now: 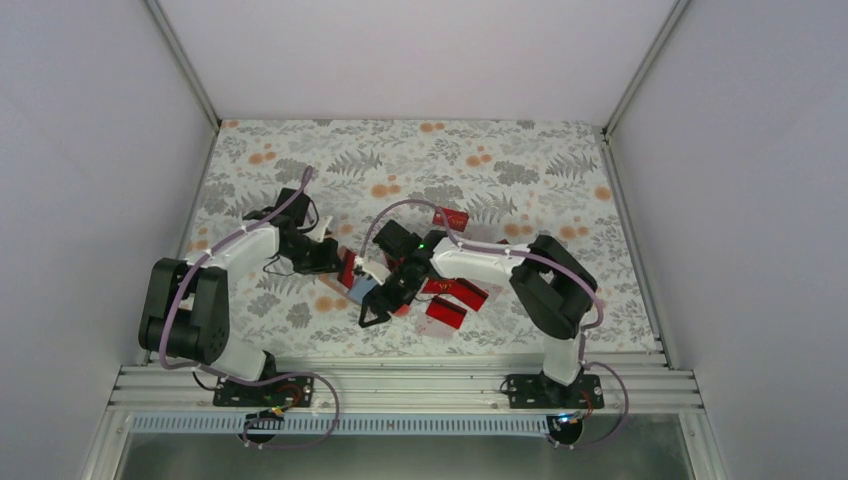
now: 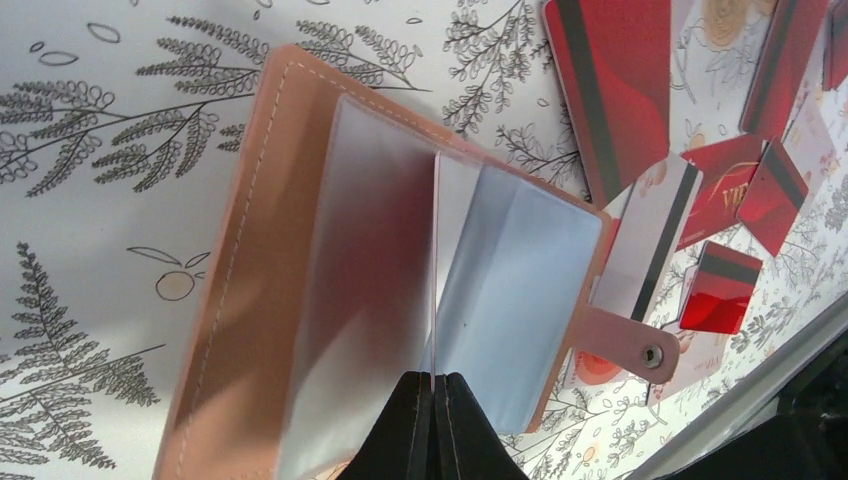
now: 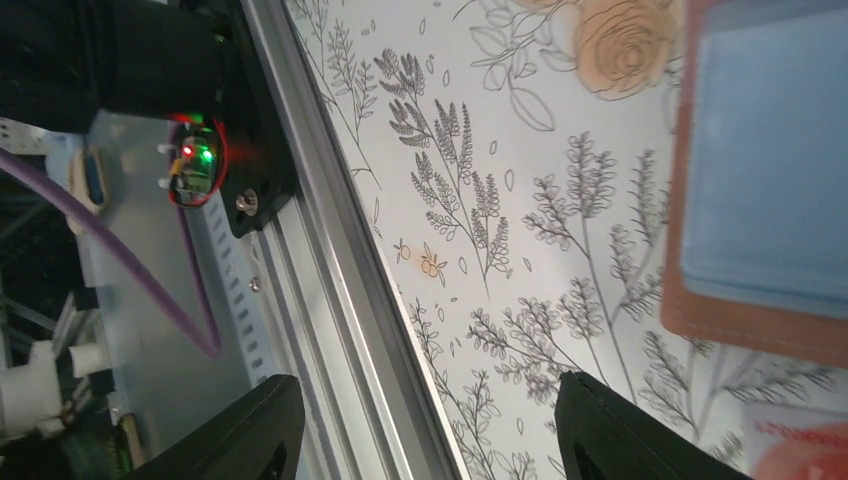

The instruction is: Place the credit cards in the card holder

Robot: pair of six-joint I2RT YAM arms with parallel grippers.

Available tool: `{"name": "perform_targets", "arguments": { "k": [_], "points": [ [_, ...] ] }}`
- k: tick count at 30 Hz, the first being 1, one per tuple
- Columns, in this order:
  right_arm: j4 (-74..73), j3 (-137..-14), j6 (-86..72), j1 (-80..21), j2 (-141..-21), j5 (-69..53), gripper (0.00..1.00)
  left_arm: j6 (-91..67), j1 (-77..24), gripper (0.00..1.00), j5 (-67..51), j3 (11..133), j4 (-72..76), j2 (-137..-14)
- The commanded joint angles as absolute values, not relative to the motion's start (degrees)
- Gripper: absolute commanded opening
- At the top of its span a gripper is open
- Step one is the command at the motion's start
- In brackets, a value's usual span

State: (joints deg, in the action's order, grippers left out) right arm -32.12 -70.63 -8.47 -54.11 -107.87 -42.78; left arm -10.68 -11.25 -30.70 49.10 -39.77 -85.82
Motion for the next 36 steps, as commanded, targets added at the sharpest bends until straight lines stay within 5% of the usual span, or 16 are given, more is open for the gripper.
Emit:
{"name": "perform_targets", "arguments": {
  "k": [1, 20, 36],
  "points": [
    [-29.41, -72.61, -6.4, -58.47, -111.28, -37.48, 0.64, -12.41, -11.01, 0.02, -29.12, 48.17, -39.73, -84.58],
    [-27.52, -71.14, -10.09, -57.42, -115.36, -16.19, 0.59, -12.42, -11.01, 0.02, -32.07, 48.47, -39.56, -84.24],
    [-26.28, -66.59, -7.05, -53.9, -108.74, -27.11, 0.61, -14.59, -10.99, 0.02, -36.36, 46.86, -32.76, -85.04]
  ]
}}
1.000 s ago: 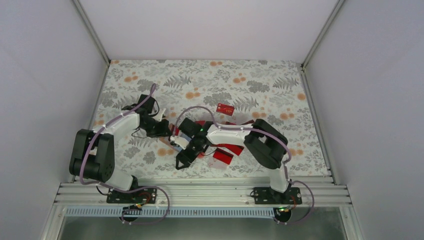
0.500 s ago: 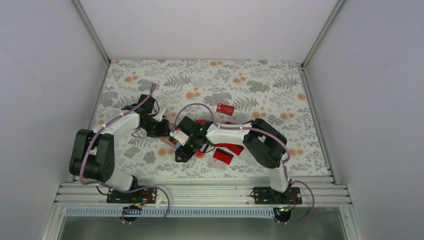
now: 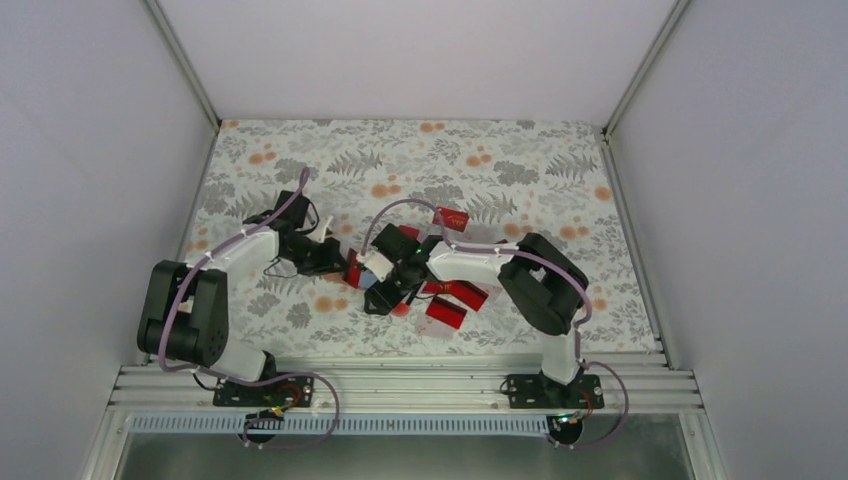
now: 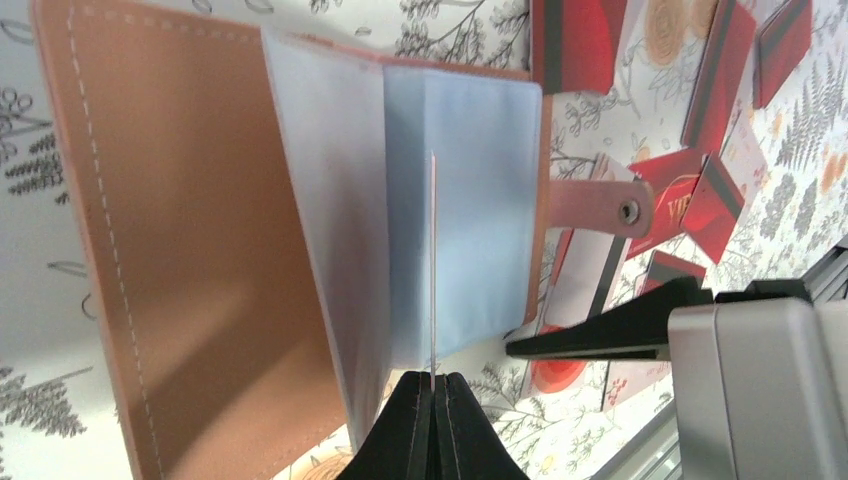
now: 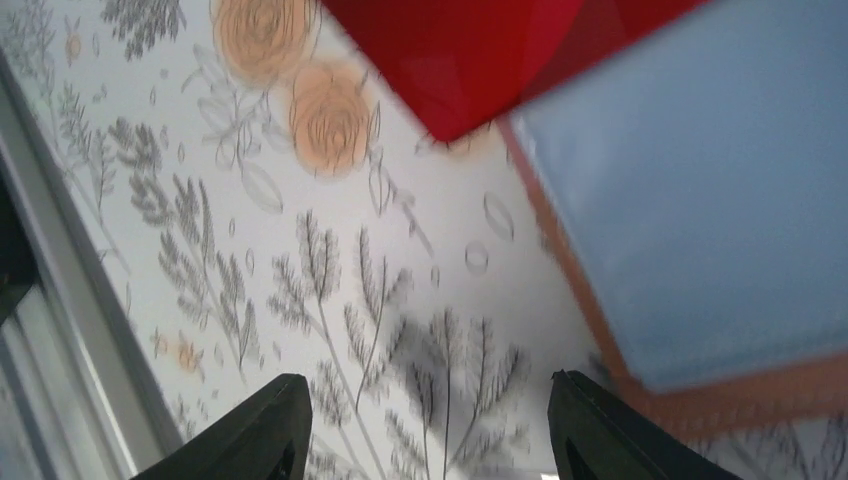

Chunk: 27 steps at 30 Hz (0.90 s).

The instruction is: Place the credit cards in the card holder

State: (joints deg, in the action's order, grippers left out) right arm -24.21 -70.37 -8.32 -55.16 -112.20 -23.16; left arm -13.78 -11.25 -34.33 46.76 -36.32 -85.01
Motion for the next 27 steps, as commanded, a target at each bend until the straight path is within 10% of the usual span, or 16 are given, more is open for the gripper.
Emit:
{"name": "perform_targets", "arguments": {
  "k": [1, 27],
  "points": [
    [-26.02, -65.99, -7.31, -53.39, -107.66, -28.7, 0.61, -14.63, -10.92, 0.02, -36.49, 47.22, -32.4, -85.55],
    [-24.45, -74.23, -18.87, -44.28, -110.27, -34.68, 0.52, -15.41, -10.72, 0.02, -32.27, 49.22, -32.63, -89.44]
  ]
}}
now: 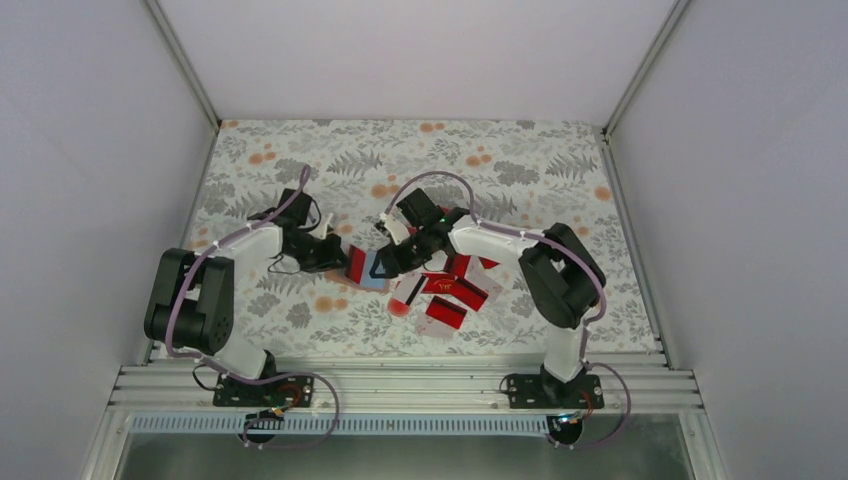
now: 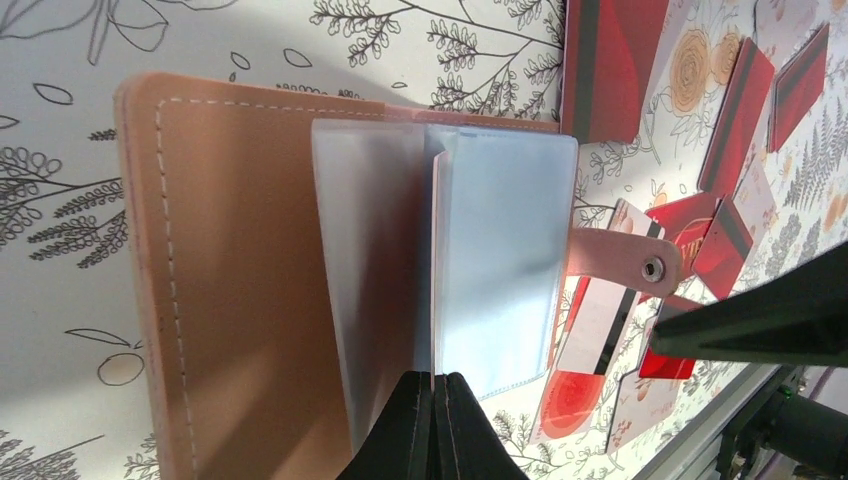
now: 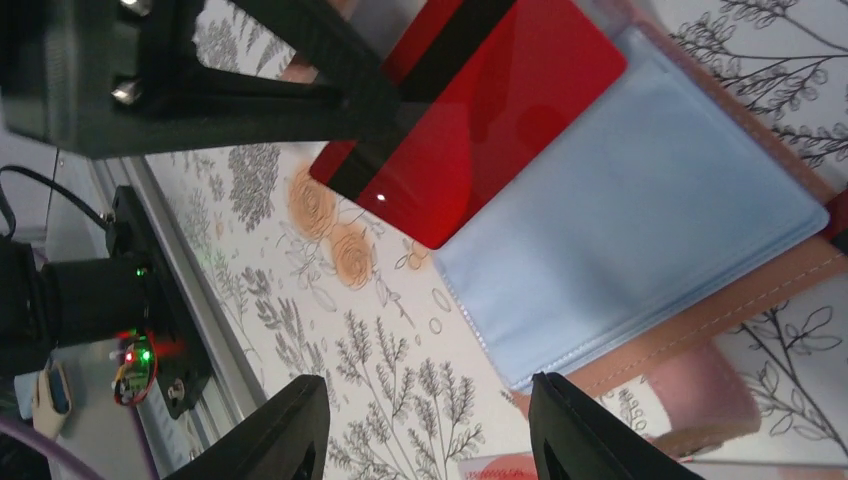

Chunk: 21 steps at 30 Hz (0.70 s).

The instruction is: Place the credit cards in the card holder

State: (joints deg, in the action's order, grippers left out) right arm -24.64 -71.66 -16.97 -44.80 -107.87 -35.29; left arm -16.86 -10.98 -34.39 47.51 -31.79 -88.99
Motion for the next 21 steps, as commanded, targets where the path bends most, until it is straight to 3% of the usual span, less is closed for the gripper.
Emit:
{"name": "perform_targets", "arguments": {
  "k": [1, 16, 21],
  "points": [
    [-24.84, -74.52, -19.01, -44.29, -111.03, -34.54, 0.52, -15.38, -10.72, 0.02, -31.87, 49.57, -32.83, -89.2],
    [-25.9, -74.52, -21.07, -43.53, -116.71, -32.06, 0.48, -14.12, -10.77, 0.02, -34.79, 49.74, -31.95, -91.09],
    [-26.15, -73.63, -21.83, -42.74, -117.26, -31.0, 0.4, -13.36, -10.81, 0.02, -36.43, 48.63, -31.49, -91.22]
  ]
}}
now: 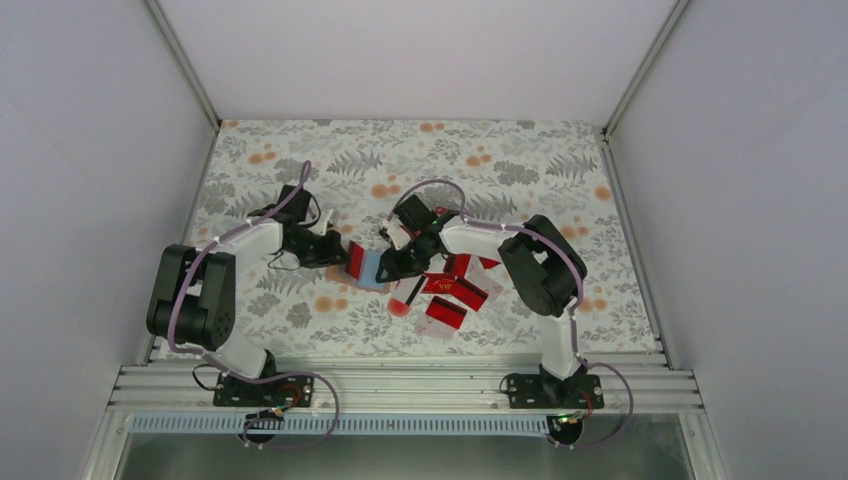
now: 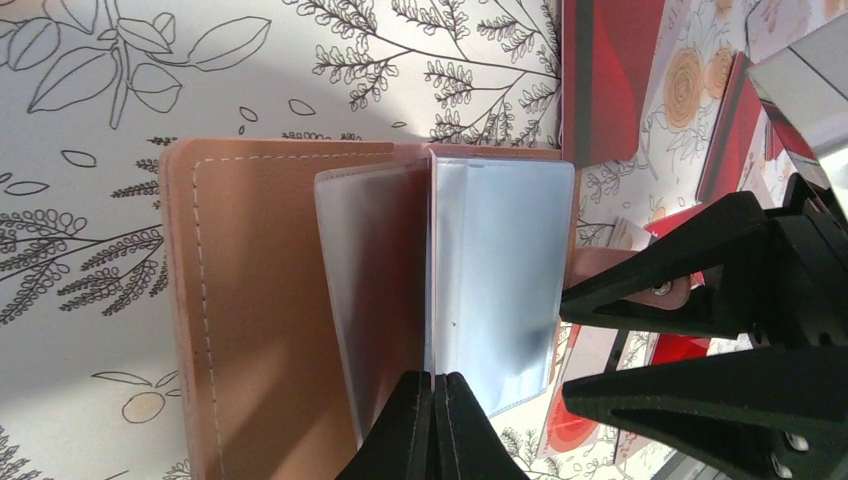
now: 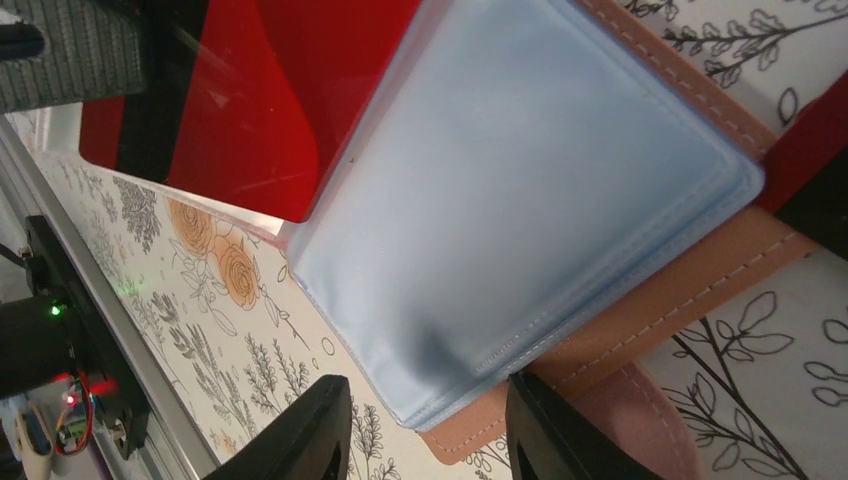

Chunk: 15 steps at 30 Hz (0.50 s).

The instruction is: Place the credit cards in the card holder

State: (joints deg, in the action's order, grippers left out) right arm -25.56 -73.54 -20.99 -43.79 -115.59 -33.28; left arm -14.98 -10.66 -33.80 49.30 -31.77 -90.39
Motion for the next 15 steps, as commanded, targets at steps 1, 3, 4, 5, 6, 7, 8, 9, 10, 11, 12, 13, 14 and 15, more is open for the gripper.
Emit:
{"name": "perform_targets", "arguments": {
  "k": [1, 3, 4, 5, 6, 7, 8, 9, 10, 11, 12, 13, 14, 15],
  "points": [
    [-26.38, -73.54, -21.88, -42.64, -117.37, -30.74, 0.37, -13.43, -10.81, 0.02, -36.92, 48.46, -31.36, -91.08],
    [-26.6, -73.39, -21.8, -42.54, -117.66, -30.24, 0.34, -13.61, -10.81, 0.02, -38.0, 48.18, -31.18, -90.69],
    [-26.63, -73.39, -21.82, -42.54, -117.84, -29.96, 0.32, -13.7, -10.85, 0.02, -38.36, 48.08, -31.08, -90.51],
    [-26.65, -73.37, -21.71, -42.54, -118.04, -29.81, 0.32, -13.74, -10.82, 0.02, -38.85, 48.09, -31.03, -90.51],
    [-26.75, -73.3, -21.64, -42.54, -118.16, -29.74, 0.32, -13.67, -10.77, 0.02, -39.35, 48.2, -31.14, -90.53],
    [-26.8, -73.3, -21.65, -42.54, -118.33, -29.61, 0.32, -13.63, -10.76, 0.02, -39.46, 48.29, -31.26, -90.6],
    [-26.81, -73.26, -21.6, -42.54, -118.45, -29.48, 0.32, -13.74, -10.76, 0.02, -39.46, 48.31, -31.36, -90.5],
    [-26.88, -73.15, -21.46, -42.56, -118.46, -29.35, 0.32, -13.79, -10.8, 0.02, -39.46, 48.34, -31.38, -90.45],
    [-26.82, -73.08, -21.47, -42.54, -118.47, -29.28, 0.32, -13.8, -10.73, 0.02, -39.34, 48.41, -31.49, -90.5],
    [-26.81, -72.93, -21.38, -42.54, -118.45, -29.26, 0.32, -13.68, -10.72, 0.03, -38.92, 48.49, -31.81, -90.52],
    [-26.66, -72.82, -21.46, -42.54, -118.35, -29.2, 0.33, -13.56, -10.79, 0.02, -37.65, 48.59, -32.12, -90.57],
    [-26.65, -72.69, -21.45, -42.54, -118.34, -29.19, 0.33, -13.47, -10.73, 0.02, -36.79, 48.68, -32.51, -90.46],
    [-26.59, -72.64, -21.45, -42.54, -118.31, -29.27, 0.33, -13.33, -10.72, 0.02, -35.31, 48.69, -32.72, -90.46],
    [-26.55, -72.49, -21.49, -42.54, -118.26, -29.29, 0.33, -13.25, -10.72, 0.02, -34.34, 48.69, -32.84, -90.33]
  ]
}}
